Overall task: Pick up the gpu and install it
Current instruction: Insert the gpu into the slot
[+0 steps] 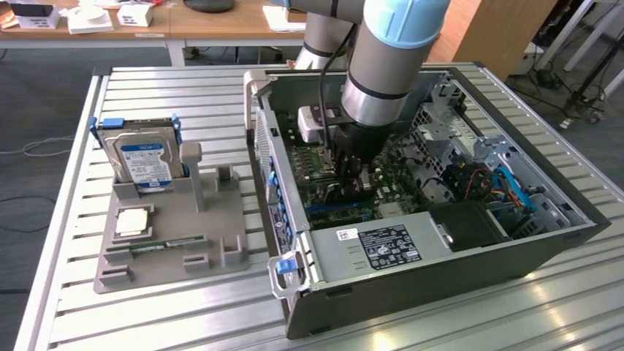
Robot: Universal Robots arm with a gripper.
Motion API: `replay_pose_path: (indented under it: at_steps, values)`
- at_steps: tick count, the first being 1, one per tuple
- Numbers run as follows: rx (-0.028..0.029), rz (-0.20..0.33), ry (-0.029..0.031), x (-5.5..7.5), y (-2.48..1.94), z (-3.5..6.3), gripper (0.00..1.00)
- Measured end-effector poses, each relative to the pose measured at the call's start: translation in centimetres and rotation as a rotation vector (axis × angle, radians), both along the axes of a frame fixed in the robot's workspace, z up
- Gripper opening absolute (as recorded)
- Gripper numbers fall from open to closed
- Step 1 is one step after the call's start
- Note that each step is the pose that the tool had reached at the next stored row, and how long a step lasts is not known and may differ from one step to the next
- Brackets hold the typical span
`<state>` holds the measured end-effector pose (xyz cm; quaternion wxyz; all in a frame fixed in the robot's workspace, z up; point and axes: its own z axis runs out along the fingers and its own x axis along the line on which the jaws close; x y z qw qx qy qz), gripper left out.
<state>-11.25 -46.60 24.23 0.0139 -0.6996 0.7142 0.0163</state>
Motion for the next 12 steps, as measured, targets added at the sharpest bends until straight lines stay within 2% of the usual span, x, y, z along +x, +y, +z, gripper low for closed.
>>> replay_pose_path:
  at_steps: [12]
  values:
    - [0.0001, 0.0, -0.0001, 0.0, 0.0, -0.22, 0.27]
